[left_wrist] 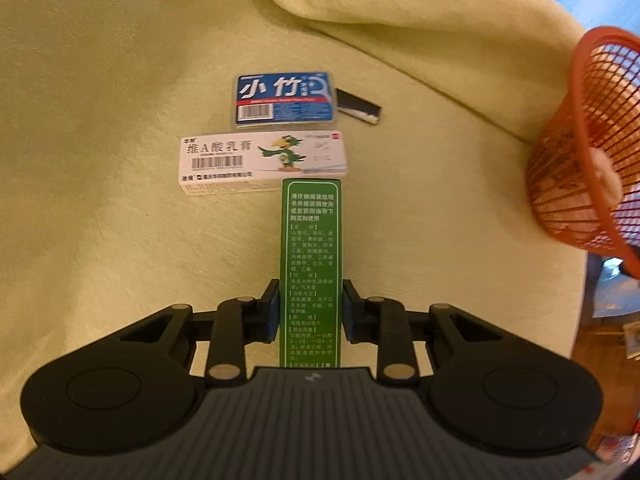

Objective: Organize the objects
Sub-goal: 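Carry the green box with the left tool into the wastebasket and release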

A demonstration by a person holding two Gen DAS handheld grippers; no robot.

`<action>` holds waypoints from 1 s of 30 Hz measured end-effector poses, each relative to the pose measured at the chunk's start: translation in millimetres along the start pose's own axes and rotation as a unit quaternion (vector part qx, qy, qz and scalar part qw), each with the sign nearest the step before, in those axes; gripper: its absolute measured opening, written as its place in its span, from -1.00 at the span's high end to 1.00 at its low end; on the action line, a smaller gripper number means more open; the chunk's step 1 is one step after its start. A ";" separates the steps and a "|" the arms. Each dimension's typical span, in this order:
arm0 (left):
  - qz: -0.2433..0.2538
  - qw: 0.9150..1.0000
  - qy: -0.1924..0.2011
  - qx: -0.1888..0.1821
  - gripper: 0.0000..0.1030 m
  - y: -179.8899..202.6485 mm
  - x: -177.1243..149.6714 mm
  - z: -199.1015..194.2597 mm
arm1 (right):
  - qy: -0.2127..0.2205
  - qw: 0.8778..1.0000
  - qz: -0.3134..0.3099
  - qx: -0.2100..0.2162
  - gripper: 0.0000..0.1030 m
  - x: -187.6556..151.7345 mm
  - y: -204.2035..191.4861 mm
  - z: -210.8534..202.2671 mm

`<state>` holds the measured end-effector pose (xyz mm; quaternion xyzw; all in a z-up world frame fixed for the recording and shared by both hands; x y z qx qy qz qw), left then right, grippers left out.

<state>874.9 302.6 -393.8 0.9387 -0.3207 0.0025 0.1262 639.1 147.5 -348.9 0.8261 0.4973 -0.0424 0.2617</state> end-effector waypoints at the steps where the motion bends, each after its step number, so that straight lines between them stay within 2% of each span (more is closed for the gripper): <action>1: -0.004 1.000 0.002 -0.007 0.52 3.0 -1.9 -4.7 | 0.000 1.000 0.000 0.000 0.94 -0.1 0.0 -0.1; 15: -0.020 0.998 0.034 -0.046 0.52 43.7 -8.1 -69.9 | -0.004 1.000 -0.007 -0.005 0.94 -0.6 -1.4 0.0; 21: -0.010 0.997 0.045 -0.055 0.52 58.9 -4.3 -94.7 | -0.005 1.000 -0.007 -0.006 0.94 -1.9 -1.7 -0.9; 30: 0.019 0.994 0.058 -0.087 0.52 92.1 8.3 -116.7 | -0.006 1.000 -0.012 -0.011 0.94 -3.6 -5.5 -2.6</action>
Point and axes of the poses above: each gripper's, at about its wrist camera, not at the fingertips, and z roughly the way its jaws point, y to its right, x to its top, the point moved 5 cm from there along z, roughly the way its jaws point, and after that the axes turned 10 degrees about -y, right-handed, at the moved point
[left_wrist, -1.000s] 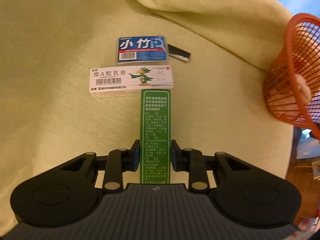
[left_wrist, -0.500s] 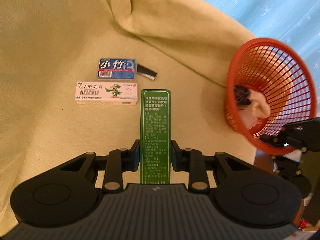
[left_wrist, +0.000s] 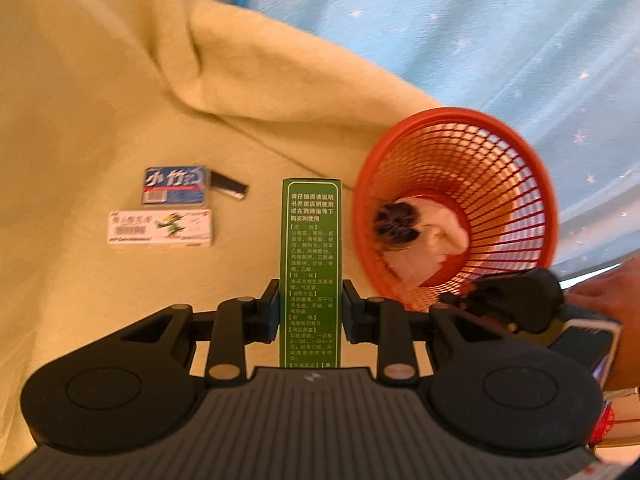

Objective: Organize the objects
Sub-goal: 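Carry the green box with the left tool into the wastebasket and release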

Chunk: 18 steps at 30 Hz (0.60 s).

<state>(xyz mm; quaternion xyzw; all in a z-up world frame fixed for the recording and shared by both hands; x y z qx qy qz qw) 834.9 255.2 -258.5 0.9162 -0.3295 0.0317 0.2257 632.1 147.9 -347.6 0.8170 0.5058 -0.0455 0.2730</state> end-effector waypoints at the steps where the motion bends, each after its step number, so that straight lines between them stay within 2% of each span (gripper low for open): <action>1: 0.004 1.000 0.000 -0.003 0.52 3.7 2.0 -0.5 | 0.000 1.000 -0.001 -0.001 0.94 -0.1 -0.9 0.0; 18: 0.053 0.998 0.008 -0.042 0.52 46.3 43.4 -1.2 | 0.005 1.000 -0.003 0.000 0.95 -1.4 -2.0 -0.4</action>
Point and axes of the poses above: each gripper's, at about its wrist camera, not at the fingertips, and z roughly the way its jaws point, y to its right, x to its top, the point moved 5 cm from there along z, roughly the way its jaws point, and after that the axes turned 10 degrees about -y, right-handed, at the moved point
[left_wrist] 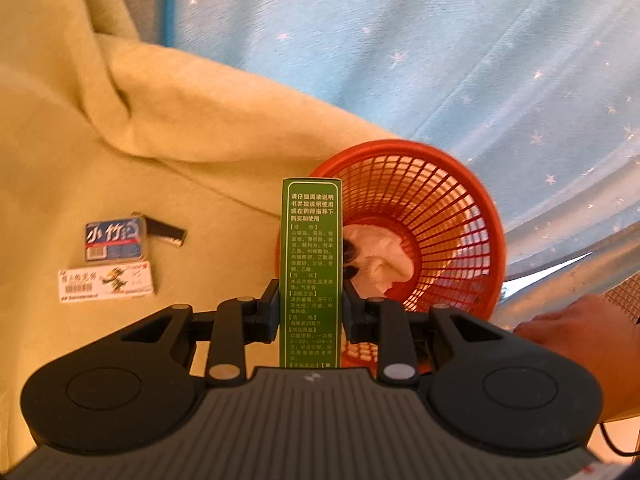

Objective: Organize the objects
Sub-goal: 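Carry the green box with the left tool into the wastebasket and release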

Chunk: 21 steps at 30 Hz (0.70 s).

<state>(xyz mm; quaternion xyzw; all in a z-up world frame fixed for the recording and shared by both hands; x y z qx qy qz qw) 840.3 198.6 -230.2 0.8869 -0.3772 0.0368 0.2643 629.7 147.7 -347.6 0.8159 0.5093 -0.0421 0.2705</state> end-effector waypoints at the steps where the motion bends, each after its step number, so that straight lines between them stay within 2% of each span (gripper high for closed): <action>1: 0.003 1.000 0.000 -0.003 0.52 3.1 3.3 0.7 | 0.000 1.000 0.000 0.000 0.95 -0.4 -0.7 -0.4; 12: 0.035 0.999 0.010 -0.027 0.51 40.9 26.5 16.8 | 0.004 1.000 0.004 0.001 0.95 -2.9 0.3 -1.6; 14: 0.035 0.999 0.019 -0.035 0.43 46.1 29.4 17.8 | 0.005 1.000 0.004 0.001 0.95 -3.1 0.2 -1.7; 15: 0.033 0.998 0.025 -0.037 0.29 47.0 30.3 16.7 | 0.005 1.000 0.004 0.001 0.95 -3.2 0.1 -1.8; 21: 0.009 0.999 0.038 -0.026 0.26 33.3 27.7 7.1 | 0.008 1.000 0.007 0.000 0.95 -5.0 0.7 -1.5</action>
Point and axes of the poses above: each gripper's, at about its wrist camera, not at the fingertips, and z roughly the way its jaws point, y to its right, x to its top, the point moved 5 cm from there along z, roughly the way its jaws point, and after that the axes turned 10 degrees about -y, right-handed, at the moved point
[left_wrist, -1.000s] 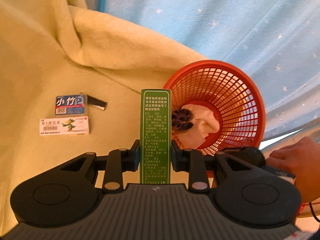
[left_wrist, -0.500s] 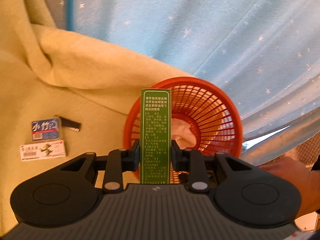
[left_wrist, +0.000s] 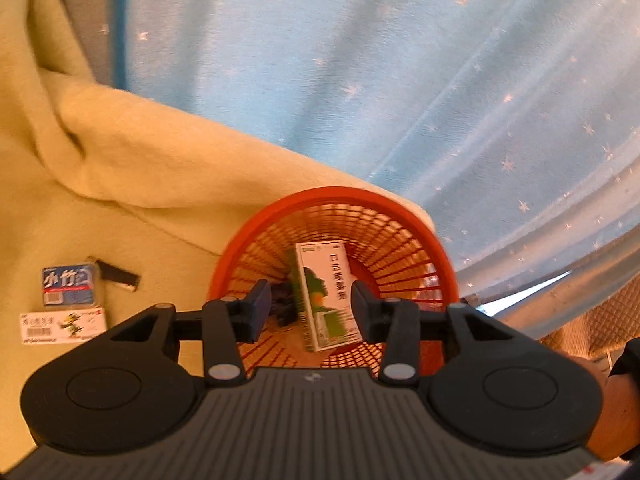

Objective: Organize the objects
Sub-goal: 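Carry the green box with the left tool into the wastebasket and release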

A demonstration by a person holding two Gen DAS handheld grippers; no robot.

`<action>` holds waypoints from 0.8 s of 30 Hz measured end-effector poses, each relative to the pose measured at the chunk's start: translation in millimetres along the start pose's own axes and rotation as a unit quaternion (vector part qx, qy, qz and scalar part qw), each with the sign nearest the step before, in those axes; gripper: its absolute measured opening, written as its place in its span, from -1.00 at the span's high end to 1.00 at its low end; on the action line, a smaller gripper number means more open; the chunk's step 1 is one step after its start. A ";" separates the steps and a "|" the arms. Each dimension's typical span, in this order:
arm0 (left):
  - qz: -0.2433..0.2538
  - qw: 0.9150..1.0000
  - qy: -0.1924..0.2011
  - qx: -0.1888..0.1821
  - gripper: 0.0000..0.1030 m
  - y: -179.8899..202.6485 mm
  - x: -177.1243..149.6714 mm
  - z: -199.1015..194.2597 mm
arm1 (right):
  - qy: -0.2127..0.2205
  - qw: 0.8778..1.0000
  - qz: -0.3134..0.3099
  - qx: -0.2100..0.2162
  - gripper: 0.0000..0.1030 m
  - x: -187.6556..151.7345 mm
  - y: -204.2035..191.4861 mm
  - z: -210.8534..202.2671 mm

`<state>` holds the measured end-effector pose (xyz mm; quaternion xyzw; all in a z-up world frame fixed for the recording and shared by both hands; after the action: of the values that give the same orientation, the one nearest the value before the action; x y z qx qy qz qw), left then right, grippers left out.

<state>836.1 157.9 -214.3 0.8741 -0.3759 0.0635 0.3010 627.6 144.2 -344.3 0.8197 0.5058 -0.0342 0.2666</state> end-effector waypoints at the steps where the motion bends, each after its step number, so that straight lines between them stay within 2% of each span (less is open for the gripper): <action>1: -0.005 1.000 0.001 0.004 0.26 -4.5 -1.3 -2.8 | 0.000 1.000 0.000 0.000 0.95 -0.2 0.1 0.2; 10: -0.048 0.998 -0.002 0.039 0.27 -46.9 -22.9 -15.0 | 0.002 1.000 -0.001 0.000 0.95 -0.4 0.0 -1.0; 24: -0.087 0.994 -0.003 0.069 0.25 -87.5 -52.3 -27.6 | -0.003 1.000 -0.002 0.001 0.94 -0.3 0.1 -1.8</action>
<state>863.0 253.0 -251.5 0.9222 -0.2946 0.0599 0.2433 627.1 144.8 -342.7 0.8188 0.5066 -0.0377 0.2673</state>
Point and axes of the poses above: each gripper's, at about its wrist camera, not at the fingertips, and z roughly the way its jaws point, y to its right, x to its top, the point moved 5 cm from there along z, roughly the way its jaws point, and after that the axes turned 10 degrees about -y, right-handed, at the moved point
